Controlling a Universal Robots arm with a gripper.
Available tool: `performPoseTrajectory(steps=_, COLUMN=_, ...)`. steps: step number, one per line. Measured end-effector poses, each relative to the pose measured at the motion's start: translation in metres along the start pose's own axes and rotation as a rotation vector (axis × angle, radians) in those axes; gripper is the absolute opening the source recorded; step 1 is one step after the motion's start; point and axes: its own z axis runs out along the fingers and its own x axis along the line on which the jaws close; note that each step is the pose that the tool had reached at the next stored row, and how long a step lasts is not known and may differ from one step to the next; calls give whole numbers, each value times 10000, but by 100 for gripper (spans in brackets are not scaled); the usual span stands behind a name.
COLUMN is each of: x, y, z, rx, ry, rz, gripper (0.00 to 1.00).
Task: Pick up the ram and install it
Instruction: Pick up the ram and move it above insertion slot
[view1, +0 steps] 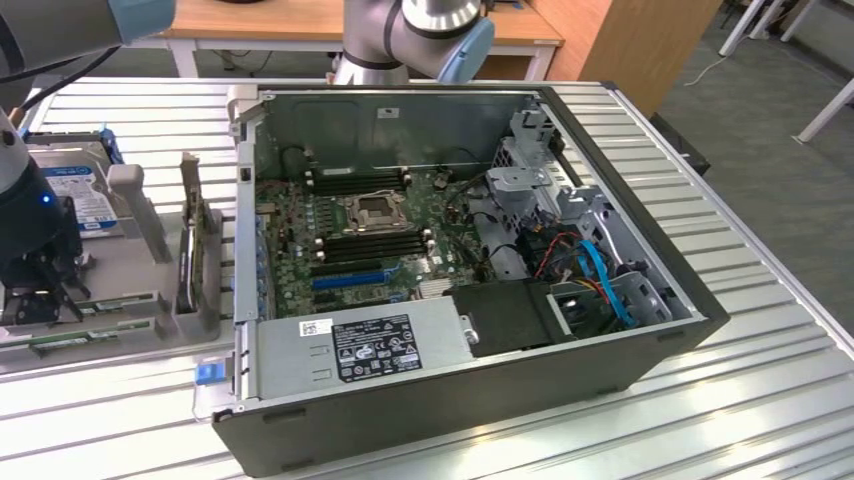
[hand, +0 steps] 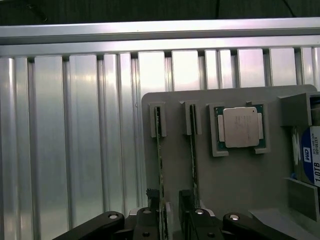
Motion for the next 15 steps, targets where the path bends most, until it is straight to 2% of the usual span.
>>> performPoseTrajectory(steps=15, x=9, y=-5, z=115, rx=-1, ry=0, rz=0, gripper=30)
